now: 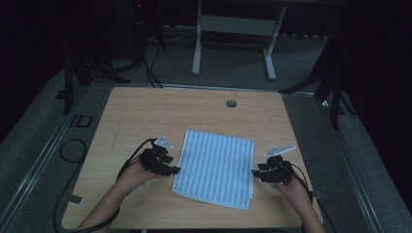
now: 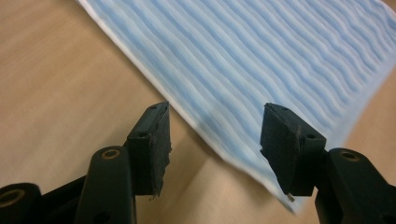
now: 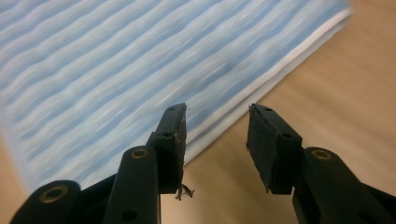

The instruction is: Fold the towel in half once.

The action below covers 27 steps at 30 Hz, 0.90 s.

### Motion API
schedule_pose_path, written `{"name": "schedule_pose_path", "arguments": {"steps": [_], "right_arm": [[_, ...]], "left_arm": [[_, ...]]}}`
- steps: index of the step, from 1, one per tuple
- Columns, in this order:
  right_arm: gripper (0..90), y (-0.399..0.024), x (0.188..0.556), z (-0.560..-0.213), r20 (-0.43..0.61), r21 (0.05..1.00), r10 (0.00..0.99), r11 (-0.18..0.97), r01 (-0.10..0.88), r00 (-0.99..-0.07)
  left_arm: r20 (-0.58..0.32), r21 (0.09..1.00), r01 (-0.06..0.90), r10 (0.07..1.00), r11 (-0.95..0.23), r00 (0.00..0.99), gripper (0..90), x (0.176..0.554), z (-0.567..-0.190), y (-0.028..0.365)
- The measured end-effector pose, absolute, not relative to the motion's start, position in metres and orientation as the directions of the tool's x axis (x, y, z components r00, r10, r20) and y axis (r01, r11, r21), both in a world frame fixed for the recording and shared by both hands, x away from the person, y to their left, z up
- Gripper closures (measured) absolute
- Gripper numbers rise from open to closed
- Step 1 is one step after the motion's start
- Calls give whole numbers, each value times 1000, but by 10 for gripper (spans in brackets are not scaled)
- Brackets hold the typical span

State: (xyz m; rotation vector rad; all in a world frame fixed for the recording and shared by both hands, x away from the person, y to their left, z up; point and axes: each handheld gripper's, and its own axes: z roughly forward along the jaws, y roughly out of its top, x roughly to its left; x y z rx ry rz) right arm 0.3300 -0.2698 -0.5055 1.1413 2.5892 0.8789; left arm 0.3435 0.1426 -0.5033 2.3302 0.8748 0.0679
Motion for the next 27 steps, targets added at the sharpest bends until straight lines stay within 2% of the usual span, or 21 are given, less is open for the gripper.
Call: {"name": "schedule_pose_path", "arguments": {"steps": [9, 16, 27], "right_arm": [[522, -274, 372, -500, 49, 591, 730, 529, 609, -682], [490, -279, 406, -499, 37, 579, 747, 526, 623, -664], [437, -264, 448, -499, 58, 552, 763, 512, 658, -643]], "left_arm": [[-132, 554, 597, 646, -581, 752, 425, 394, -510, 134], [-92, 571, 600, 683, -560, 724, 410, 433, -507, 122], [-173, 585, 642, 698, -495, 695, 410, 475, -517, 107]]}}
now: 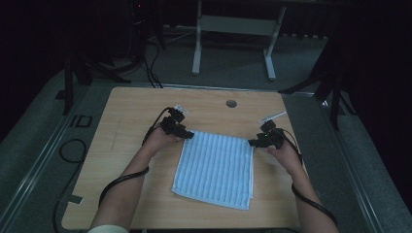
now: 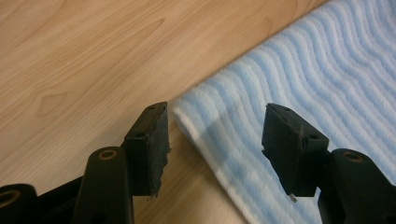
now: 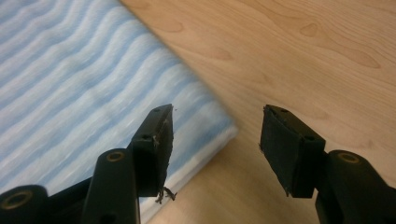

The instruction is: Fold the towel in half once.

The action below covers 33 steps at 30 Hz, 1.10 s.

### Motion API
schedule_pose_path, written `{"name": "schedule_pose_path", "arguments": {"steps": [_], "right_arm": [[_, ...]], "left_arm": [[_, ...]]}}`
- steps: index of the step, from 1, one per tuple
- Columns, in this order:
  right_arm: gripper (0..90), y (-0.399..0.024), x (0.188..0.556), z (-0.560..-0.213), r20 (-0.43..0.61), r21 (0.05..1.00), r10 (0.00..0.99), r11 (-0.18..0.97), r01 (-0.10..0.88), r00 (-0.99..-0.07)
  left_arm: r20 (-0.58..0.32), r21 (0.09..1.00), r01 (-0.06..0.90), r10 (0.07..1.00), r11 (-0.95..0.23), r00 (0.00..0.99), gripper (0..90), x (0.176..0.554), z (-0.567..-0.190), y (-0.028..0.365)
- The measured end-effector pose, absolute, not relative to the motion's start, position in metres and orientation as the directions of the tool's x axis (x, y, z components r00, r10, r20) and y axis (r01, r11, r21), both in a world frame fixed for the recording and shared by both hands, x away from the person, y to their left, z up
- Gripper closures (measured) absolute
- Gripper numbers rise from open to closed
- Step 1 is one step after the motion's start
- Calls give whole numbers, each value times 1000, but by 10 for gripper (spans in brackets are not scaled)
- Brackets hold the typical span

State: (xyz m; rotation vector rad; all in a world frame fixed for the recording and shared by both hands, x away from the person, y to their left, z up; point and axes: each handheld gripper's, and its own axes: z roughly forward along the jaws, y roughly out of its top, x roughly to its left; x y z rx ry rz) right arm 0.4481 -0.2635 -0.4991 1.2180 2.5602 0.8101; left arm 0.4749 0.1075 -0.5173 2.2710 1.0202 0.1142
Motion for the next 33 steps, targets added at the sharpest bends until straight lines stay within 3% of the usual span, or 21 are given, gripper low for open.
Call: {"name": "schedule_pose_path", "arguments": {"steps": [3, 9, 11, 12, 14, 16, 33], "right_arm": [[436, -260, 458, -505, 64, 534, 771, 510, 674, -634], [435, -259, 470, -520, 97, 491, 790, 492, 719, -606], [498, -258, 472, -524, 95, 468, 787, 505, 726, -609], [627, -258, 473, -526, 96, 456, 778, 520, 722, -621], [761, -257, 472, -526, 110, 448, 762, 536, 716, -639], [847, -255, 470, -523, 83, 457, 764, 541, 706, -640], [865, -250, 474, -472, -36, 554, 725, 587, 590, -688]], "left_arm": [[-256, 595, 682, 703, -426, 663, 411, 482, -525, 110], [-270, 592, 690, 703, -418, 658, 474, 489, -528, 104], [-253, 579, 684, 700, -444, 668, 551, 490, -528, 101], [-250, 569, 684, 697, -456, 672, 645, 490, -528, 100], [-235, 561, 677, 693, -476, 681, 802, 489, -527, 97], [-209, 562, 662, 689, -496, 694, 856, 487, -524, 94], [-153, 657, 598, 695, -460, 703, 868, 459, -474, 108]]}}
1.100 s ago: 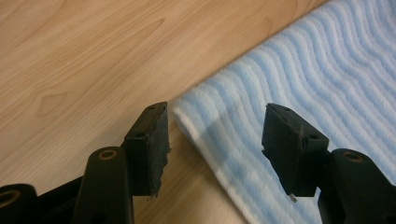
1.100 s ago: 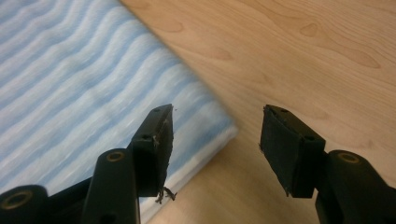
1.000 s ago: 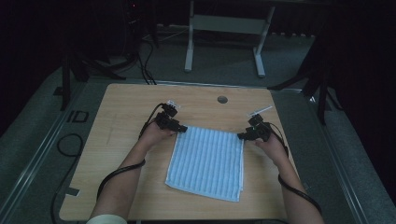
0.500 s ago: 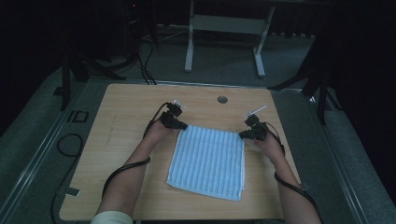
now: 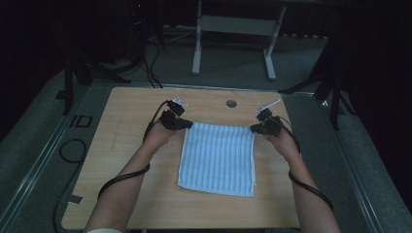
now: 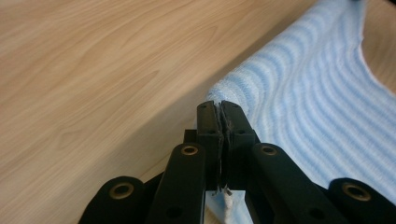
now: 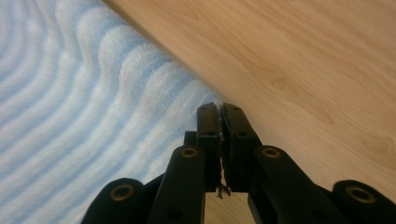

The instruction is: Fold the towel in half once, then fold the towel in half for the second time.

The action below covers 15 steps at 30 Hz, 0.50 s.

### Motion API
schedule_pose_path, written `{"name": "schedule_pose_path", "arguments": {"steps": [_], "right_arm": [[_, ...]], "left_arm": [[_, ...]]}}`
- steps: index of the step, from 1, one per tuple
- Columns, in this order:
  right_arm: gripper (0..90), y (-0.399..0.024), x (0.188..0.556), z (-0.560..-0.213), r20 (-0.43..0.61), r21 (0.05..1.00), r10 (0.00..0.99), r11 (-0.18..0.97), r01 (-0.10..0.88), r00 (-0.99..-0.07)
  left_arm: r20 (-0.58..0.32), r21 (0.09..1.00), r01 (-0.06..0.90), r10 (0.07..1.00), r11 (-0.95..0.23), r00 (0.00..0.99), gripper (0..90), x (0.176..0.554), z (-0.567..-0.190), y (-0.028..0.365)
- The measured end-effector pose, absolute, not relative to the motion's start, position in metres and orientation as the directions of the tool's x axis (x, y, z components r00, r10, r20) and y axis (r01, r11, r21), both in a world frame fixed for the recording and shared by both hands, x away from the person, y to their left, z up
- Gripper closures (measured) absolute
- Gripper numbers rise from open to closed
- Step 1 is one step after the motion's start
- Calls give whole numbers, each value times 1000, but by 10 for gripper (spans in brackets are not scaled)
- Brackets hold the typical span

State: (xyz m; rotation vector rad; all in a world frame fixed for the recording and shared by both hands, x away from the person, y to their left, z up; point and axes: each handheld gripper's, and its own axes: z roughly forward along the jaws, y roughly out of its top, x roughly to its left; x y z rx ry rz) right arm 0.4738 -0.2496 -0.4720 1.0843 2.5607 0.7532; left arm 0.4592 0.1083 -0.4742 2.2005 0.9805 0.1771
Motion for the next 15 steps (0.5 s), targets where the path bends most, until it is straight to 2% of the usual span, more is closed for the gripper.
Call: {"name": "schedule_pose_path", "arguments": {"steps": [9, 15], "right_arm": [[865, -242, 457, -462, -56, 582, 698, 603, 545, -714], [865, -244, 423, -452, -66, 629, 664, 607, 485, -745]], "left_arm": [[-155, 674, 587, 691, -449, 706, 867, 443, -470, 120], [-162, 714, 553, 668, -429, 727, 867, 412, -462, 130]]}}
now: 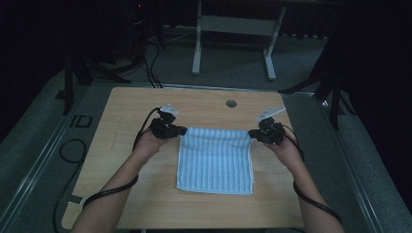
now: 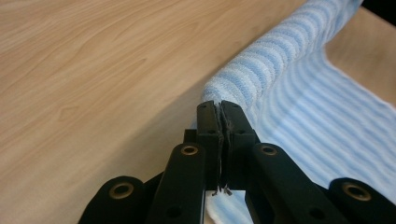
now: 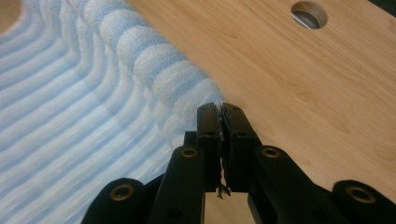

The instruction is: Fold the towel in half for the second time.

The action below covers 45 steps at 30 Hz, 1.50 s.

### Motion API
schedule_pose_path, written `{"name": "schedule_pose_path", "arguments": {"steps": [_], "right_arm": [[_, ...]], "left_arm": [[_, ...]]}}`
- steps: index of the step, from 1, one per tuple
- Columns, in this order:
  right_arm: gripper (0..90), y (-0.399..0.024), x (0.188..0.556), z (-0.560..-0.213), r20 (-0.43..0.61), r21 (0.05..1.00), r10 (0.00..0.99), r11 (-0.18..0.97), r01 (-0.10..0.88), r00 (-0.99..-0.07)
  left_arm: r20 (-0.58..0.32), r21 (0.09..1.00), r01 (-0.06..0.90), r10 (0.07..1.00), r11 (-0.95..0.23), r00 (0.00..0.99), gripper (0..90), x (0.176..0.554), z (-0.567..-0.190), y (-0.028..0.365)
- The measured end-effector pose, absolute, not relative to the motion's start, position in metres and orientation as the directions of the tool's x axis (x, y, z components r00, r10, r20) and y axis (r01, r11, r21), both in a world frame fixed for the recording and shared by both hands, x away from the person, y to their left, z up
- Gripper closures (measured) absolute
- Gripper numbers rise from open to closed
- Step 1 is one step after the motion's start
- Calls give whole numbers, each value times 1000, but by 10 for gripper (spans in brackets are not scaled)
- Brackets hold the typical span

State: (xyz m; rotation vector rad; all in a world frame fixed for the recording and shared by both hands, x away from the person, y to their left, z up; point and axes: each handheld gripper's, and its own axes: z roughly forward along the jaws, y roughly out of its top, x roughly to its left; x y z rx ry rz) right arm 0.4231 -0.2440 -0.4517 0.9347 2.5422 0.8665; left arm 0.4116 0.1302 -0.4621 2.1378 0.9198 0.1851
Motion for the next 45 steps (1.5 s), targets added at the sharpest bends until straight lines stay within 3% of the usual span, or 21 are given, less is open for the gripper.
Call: {"name": "schedule_pose_path", "arguments": {"steps": [11, 22, 24, 25, 26, 28, 37, 45], "right_arm": [[864, -261, 357, -443, -46, 684, 625, 588, 431, -779], [862, -262, 290, -478, 13, 672, 588, 594, 442, -809], [816, -262, 283, -485, 16, 665, 587, 599, 447, -810], [816, -262, 283, -485, 16, 665, 587, 599, 447, -810], [673, -263, 280, -489, 53, 654, 584, 593, 470, -810], [659, -266, 279, -489, 48, 666, 595, 580, 470, -803], [661, -251, 290, -499, 71, 673, 601, 560, 483, -796], [645, -239, 316, -532, 69, 589, 609, 615, 525, -790]], "left_arm": [[-133, 753, 469, 592, -461, 795, 866, 346, -449, 131], [-168, 714, 492, 560, -498, 811, 857, 283, -491, 139], [-196, 680, 514, 546, -523, 815, 785, 279, -497, 140], [-196, 680, 514, 546, -523, 815, 732, 279, -497, 140], [-199, 677, 511, 538, -529, 819, 658, 276, -498, 143], [-209, 678, 527, 552, -513, 807, 590, 278, -495, 145], [-208, 664, 513, 525, -544, 826, 565, 295, -507, 121], [-172, 606, 528, 550, -595, 817, 566, 311, -538, 104]]}}
